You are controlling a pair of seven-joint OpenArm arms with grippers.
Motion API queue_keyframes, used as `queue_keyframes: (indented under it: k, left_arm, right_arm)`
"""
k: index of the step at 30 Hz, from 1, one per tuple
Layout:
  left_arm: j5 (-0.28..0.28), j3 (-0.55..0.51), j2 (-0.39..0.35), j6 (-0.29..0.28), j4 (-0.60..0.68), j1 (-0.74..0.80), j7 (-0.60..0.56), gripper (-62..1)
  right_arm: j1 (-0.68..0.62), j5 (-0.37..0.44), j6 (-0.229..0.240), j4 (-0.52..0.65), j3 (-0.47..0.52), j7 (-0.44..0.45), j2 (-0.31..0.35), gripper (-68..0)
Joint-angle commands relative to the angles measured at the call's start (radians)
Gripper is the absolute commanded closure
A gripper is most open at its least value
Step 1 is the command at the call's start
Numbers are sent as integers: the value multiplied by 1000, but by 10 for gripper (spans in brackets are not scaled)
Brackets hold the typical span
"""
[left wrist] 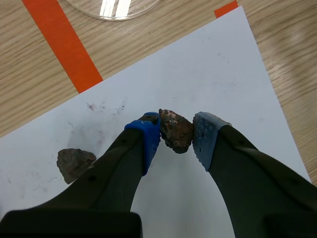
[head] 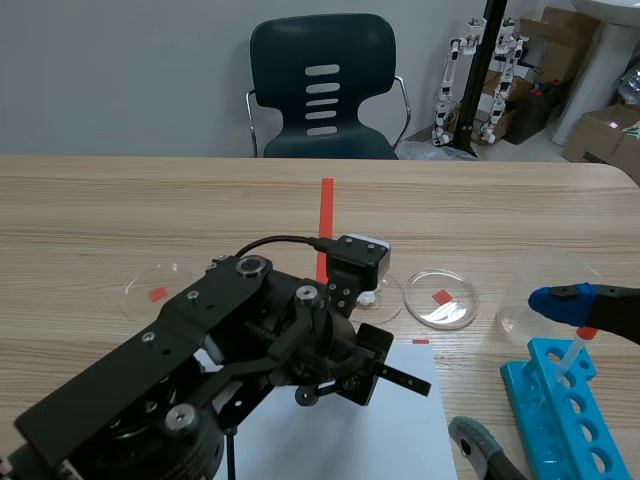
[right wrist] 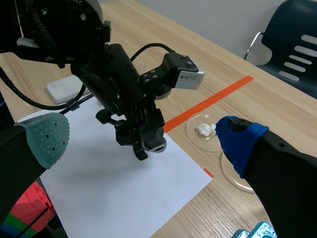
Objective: Put the right mineral back
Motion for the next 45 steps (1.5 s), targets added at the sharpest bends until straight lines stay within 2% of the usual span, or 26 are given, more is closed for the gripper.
queue_keyframes:
  k: [1,8,12,16,21,30,38,43,45]
  left_arm:
    - [-3,0,25,13,-5,-18,10,-132]
    - [-5,0,87,36,-121,-92,29,-132]
    - [-7,1,87,35,-170,-126,48,-132]
    - [-53,30,87,36,-194,-148,48,-132]
    - [-57,73,87,87,-202,-157,47,-132]
    - [-57,144,87,89,-202,-157,10,-132]
    - [-57,145,87,93,-202,-156,11,-132]
    - [-57,145,87,117,-202,-153,11,-133]
    - [-56,145,87,117,-202,-150,11,-155]
  right_arm:
    - [2,14,1,7,11,15,11,-621]
    - [2,14,1,7,11,15,11,-621]
    - [2,14,1,7,11,15,11,-621]
    - [2,14,1,7,11,15,11,-621]
    - [2,14,1,7,11,16,11,-621]
    - [2,14,1,7,11,15,11,-621]
    - [2,14,1,7,11,15,11,-621]
    - [2,14,1,7,11,15,11,-621]
    - [2,14,1,7,11,15,11,-621]
